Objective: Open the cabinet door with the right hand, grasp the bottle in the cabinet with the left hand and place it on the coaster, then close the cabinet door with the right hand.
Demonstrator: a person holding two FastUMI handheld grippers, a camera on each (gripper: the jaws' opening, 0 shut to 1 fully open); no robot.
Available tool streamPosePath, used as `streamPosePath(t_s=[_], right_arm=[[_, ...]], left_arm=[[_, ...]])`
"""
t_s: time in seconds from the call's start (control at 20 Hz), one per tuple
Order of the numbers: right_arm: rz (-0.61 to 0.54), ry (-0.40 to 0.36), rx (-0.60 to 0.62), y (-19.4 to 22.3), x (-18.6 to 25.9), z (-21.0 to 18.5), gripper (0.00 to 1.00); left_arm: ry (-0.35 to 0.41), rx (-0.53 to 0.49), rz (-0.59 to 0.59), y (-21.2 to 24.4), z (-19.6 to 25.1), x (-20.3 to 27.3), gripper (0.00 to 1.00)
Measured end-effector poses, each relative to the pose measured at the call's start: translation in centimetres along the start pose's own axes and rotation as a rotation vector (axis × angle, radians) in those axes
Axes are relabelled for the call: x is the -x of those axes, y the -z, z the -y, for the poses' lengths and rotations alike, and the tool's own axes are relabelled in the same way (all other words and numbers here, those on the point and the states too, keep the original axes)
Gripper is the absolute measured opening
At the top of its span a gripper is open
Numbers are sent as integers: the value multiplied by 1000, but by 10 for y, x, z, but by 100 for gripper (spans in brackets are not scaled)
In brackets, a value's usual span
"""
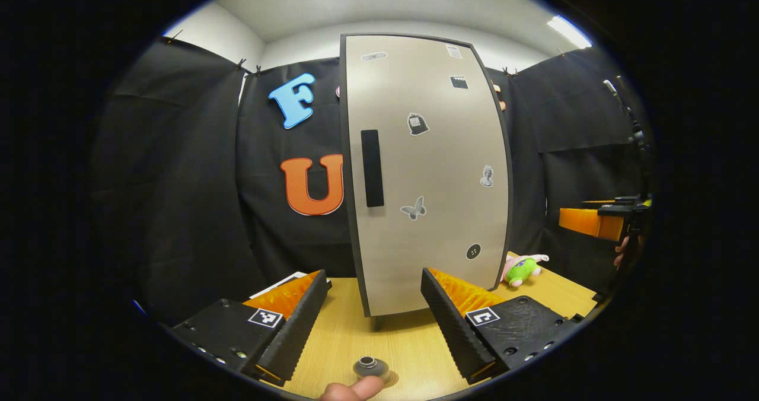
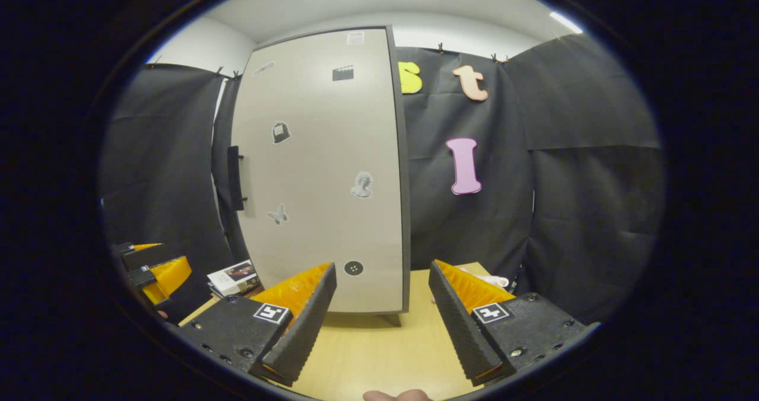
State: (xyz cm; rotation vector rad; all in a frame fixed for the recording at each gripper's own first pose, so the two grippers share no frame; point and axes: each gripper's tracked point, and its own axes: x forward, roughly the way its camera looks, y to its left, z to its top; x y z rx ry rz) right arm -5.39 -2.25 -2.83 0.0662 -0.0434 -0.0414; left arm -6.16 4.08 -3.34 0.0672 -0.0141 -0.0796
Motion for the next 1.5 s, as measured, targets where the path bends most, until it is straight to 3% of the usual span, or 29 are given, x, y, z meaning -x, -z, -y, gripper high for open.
streamPosePath(t_s=[0.8, 1.15, 1.35, 1.5], right_arm=[[21, 23, 3, -10, 17, -16, 98], [43, 31, 57, -15, 31, -24, 96], [41, 24, 41, -14, 30, -26, 98], [28, 1, 21, -8, 24, -28, 98]], left_arm=[[28, 13, 29, -1, -17, 1, 96], [57, 24, 36, -4, -10, 4, 96], [90, 8, 43, -8, -1, 4, 96], [72, -11, 47, -9, -3, -2, 100]])
